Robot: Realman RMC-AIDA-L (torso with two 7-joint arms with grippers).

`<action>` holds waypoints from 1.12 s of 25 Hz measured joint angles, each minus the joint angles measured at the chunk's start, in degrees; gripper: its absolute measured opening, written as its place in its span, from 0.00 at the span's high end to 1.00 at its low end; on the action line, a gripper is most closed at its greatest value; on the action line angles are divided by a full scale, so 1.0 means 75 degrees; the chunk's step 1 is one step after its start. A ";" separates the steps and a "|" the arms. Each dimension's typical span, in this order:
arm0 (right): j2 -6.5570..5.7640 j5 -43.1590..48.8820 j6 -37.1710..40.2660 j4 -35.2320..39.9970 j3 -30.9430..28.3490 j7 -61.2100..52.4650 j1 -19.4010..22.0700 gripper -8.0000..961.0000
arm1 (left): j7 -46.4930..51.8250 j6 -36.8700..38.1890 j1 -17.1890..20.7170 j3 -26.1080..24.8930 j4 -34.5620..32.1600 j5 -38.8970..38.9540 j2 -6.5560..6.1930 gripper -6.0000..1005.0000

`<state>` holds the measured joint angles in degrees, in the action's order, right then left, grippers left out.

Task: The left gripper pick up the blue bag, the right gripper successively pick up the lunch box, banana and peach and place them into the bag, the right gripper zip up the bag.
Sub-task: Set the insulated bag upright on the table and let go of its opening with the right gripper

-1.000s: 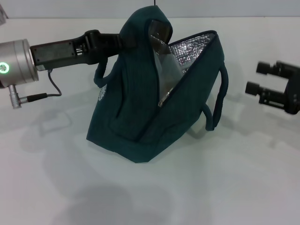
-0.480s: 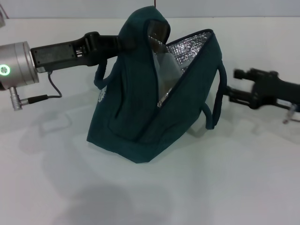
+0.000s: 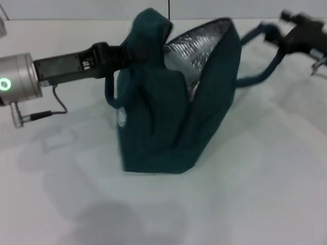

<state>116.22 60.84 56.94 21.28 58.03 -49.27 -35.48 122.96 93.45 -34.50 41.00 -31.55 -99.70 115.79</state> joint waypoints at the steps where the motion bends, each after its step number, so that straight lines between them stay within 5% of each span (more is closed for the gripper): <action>1: 0.0000 0.0000 0.0000 0.0000 0.0000 0.0000 0.0000 0.31 | 0.0000 0.0034 0.0048 0.0009 0.0000 0.0005 -0.0001 0.95; 5: -0.0003 -0.1342 0.1329 -0.0222 0.0019 0.0952 0.0342 0.31 | -0.0009 0.0076 0.0231 0.0016 0.0001 0.0005 -0.0013 0.95; 14: -0.0066 -0.1581 0.4565 0.0053 0.0064 -0.0151 0.0837 0.31 | -0.0757 0.0684 0.0372 0.0114 0.0596 -0.0054 0.0269 0.95; 21: -0.0080 -0.1431 0.4647 0.0057 0.0732 -0.0687 0.1261 0.31 | -0.1553 0.0741 0.0483 0.0811 0.1023 -0.0124 0.0499 0.95; 28: -0.0070 -0.1432 0.3375 -0.0174 0.1472 -0.0539 0.1507 0.31 | -0.2378 0.0069 0.0362 0.0898 0.1396 -0.0065 0.0510 0.95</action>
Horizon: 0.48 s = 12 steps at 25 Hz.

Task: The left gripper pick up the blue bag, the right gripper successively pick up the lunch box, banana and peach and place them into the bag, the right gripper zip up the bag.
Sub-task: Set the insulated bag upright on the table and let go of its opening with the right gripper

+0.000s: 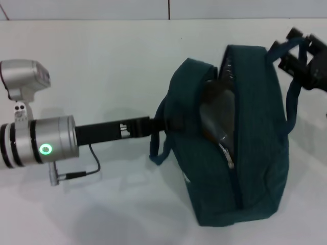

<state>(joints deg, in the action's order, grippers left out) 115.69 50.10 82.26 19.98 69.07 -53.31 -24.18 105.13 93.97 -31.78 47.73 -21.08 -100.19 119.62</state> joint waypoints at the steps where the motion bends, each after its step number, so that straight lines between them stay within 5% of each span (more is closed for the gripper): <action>1: 0.0006 0.0000 -0.0159 -0.0001 0.0078 0.0021 0.0020 0.31 | 0.0000 0.0000 0.0000 0.0000 0.0000 0.0000 0.0000 0.95; 12: 0.0019 -0.0256 0.0150 0.0674 0.0210 0.0005 -0.0018 0.31 | -0.0664 -0.0950 -0.0319 -0.0027 0.0324 0.0221 -0.0001 0.95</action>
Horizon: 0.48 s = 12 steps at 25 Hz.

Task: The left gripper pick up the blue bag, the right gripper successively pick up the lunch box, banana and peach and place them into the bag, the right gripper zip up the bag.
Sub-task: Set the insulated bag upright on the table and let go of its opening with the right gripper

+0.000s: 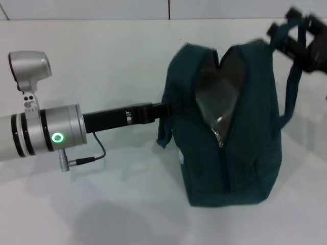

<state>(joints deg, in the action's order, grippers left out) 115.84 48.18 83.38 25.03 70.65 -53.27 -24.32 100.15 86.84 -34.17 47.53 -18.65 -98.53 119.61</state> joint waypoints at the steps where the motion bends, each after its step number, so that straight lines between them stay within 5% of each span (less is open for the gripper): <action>1: -0.0005 -0.0016 0.0100 0.0288 0.0005 -0.0055 0.0015 0.31 | -0.0021 0.0019 -0.0001 0.0004 -0.0003 0.0074 0.0000 0.95; 7: 0.0001 -0.0031 0.0300 0.1309 0.0048 -0.0548 0.0025 0.31 | -0.0242 0.0079 0.0075 0.0009 0.0003 0.0662 0.0001 0.95; 12: -0.0003 0.0010 -0.0982 0.0851 0.0261 -0.0704 -0.0349 0.31 | -0.0415 -0.0293 0.0199 0.0018 0.0049 0.0853 0.0003 0.95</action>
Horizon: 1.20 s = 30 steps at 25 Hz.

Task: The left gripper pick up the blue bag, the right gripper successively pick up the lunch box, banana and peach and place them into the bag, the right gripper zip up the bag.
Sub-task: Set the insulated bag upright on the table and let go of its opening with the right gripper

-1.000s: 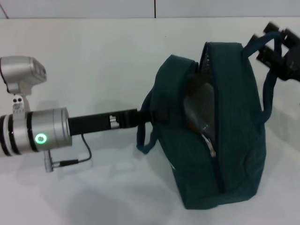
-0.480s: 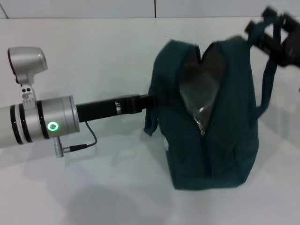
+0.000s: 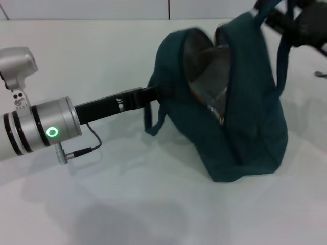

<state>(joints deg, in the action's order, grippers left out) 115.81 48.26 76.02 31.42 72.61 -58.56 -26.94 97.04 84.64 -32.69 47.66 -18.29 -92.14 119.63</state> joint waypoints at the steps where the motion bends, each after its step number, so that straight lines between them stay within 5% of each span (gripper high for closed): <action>1: -0.0007 0.0008 -0.0223 -0.0221 0.0053 0.0042 -0.0077 0.31 | -0.0007 -0.0075 0.0016 0.0002 0.0013 0.0002 0.0002 0.95; 6: -0.0018 0.0020 -0.0510 -0.1151 0.0180 0.0348 -0.0265 0.31 | -0.0074 -0.0273 0.0042 -0.0023 0.0108 0.0015 0.0007 0.95; 16: -0.0188 0.0331 0.0138 -0.1109 0.0421 -0.0148 0.0568 0.31 | -0.0080 -0.0085 0.0000 -0.0009 0.0060 0.0043 0.0000 0.95; 22: -0.0494 0.0477 0.1155 -0.1186 0.0375 -0.0440 0.0903 0.31 | -0.0083 -0.0050 -0.0046 -0.0023 0.0048 0.0136 -0.0002 0.95; 30: -0.0372 0.0495 0.3311 -0.1048 -0.0763 0.0016 0.1289 0.31 | -0.0167 0.0036 -0.0048 0.0015 0.0098 0.0354 0.0006 0.95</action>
<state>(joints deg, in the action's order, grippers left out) 113.02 51.97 100.86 23.55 66.89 -58.44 -17.27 95.79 84.91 -33.04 47.77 -17.55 -89.48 119.68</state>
